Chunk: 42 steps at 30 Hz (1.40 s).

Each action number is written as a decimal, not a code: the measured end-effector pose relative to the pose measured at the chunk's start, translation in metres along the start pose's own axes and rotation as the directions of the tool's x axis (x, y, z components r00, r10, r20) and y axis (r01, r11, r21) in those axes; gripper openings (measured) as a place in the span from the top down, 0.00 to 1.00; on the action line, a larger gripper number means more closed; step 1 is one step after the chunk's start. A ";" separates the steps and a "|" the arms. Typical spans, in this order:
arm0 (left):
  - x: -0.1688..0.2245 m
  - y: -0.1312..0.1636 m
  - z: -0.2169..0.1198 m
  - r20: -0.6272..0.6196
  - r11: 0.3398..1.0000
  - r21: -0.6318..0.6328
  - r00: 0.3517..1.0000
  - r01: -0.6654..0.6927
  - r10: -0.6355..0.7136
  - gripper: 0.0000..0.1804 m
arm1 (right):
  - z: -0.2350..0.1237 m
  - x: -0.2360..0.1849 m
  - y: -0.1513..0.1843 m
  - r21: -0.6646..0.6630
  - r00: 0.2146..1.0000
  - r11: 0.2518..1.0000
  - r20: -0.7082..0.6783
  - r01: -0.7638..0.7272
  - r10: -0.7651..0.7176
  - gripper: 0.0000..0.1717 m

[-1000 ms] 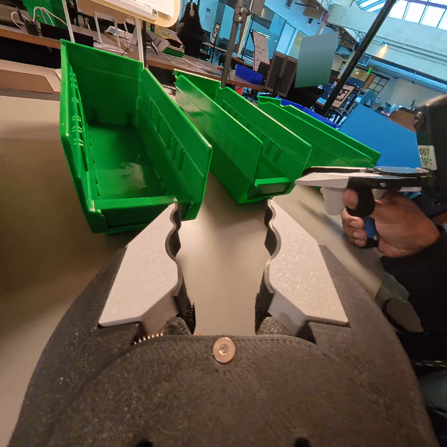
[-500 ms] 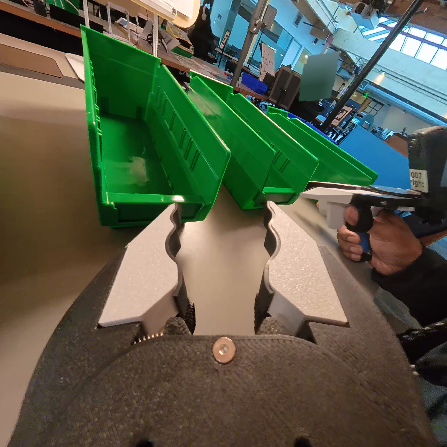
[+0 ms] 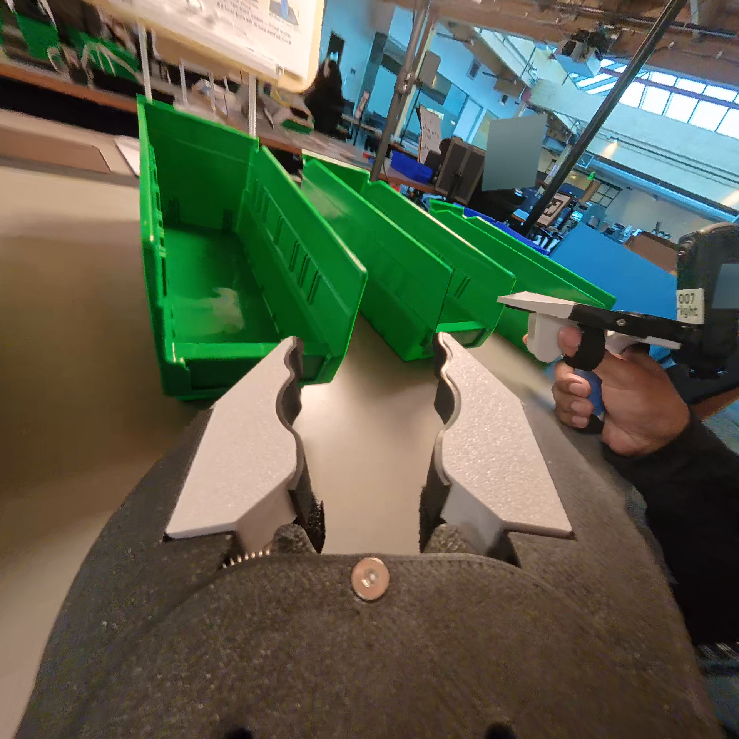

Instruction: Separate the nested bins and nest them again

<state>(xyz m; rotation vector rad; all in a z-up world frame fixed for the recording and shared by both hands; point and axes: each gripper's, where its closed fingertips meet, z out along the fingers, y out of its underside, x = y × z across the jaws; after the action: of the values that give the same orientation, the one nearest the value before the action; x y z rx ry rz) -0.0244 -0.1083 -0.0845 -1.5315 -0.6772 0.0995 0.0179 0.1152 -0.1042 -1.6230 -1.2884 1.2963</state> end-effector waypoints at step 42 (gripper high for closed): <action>0.021 -0.009 -0.023 0.227 0.976 0.151 0.967 -0.156 0.119 0.72 | -0.027 -0.004 -0.002 0.051 0.995 0.993 -0.002 0.103 -0.103 0.88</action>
<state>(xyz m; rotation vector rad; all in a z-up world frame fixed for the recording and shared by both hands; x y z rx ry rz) 0.0002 -0.1192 -0.0664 -1.4152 -0.7150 0.4249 0.0436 0.1143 -0.0938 -1.5015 -1.3109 1.2568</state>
